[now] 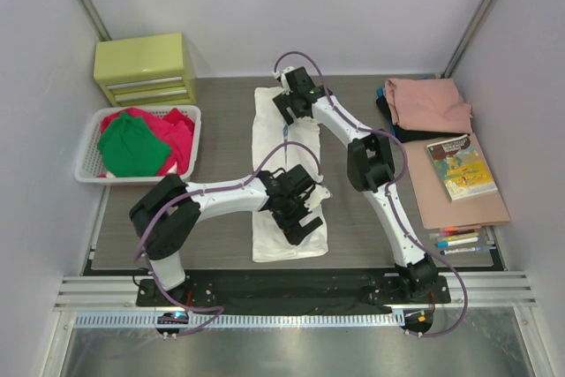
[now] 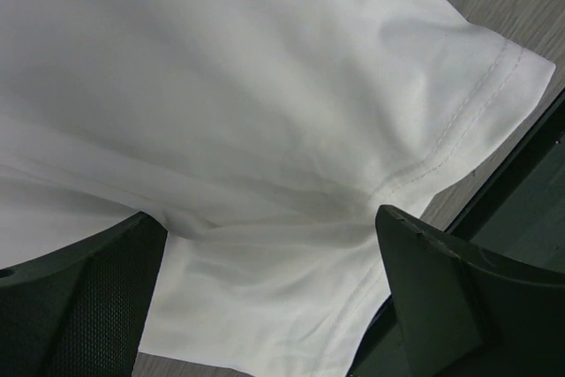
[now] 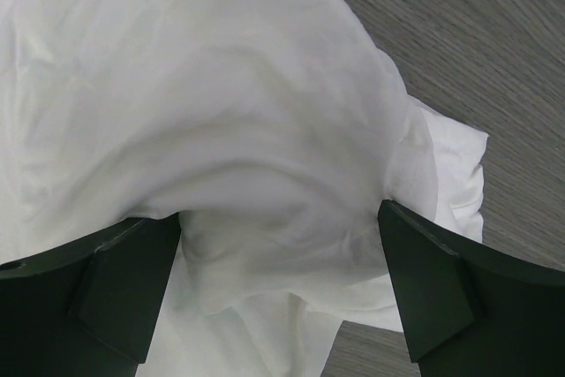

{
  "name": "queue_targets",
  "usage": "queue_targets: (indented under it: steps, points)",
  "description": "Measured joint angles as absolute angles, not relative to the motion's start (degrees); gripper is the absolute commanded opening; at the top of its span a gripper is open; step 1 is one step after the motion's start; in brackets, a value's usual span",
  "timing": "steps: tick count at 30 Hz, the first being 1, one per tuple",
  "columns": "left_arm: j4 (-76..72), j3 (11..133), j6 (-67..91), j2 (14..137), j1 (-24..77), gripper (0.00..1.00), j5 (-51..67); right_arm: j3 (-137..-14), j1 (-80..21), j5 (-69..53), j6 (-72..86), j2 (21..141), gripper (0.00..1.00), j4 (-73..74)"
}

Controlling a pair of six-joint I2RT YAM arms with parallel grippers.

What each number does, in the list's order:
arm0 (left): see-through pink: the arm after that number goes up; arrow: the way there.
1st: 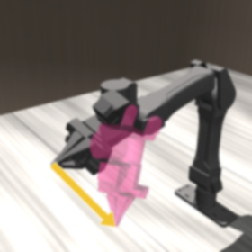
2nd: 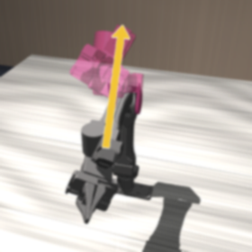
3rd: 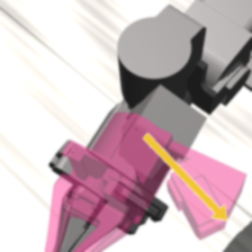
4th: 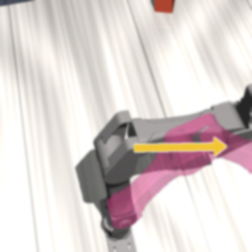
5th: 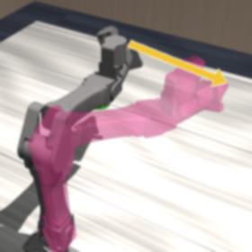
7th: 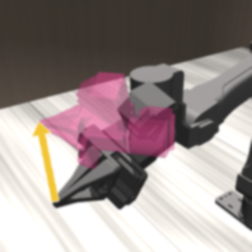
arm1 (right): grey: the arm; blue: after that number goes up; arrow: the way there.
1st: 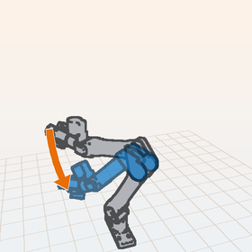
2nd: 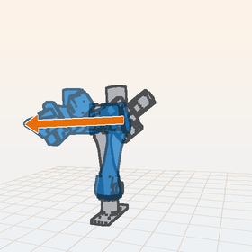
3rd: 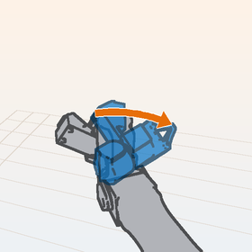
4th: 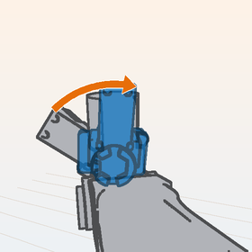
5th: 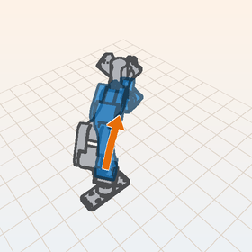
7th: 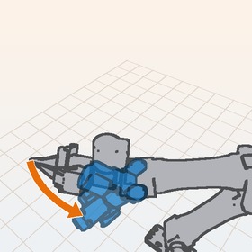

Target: Fold and stack the t-shirts

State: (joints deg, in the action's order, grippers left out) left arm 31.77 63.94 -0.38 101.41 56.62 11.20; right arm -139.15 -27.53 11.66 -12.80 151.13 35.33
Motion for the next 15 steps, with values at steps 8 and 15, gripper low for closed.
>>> queue_targets:
  steps: [8, 15]
  points:
    - [31.7, 63.9, -0.4, 101.4, 56.8, 1.0, 10.9, -136.0, -27.7, 13.3, -12.6, 149.8, 1.0, 31.3]
    - [31.8, 64.0, -0.4, 101.4, 57.1, 1.0, 10.8, -132.0, -28.0, 15.0, -11.3, 144.9, 1.0, 31.6]
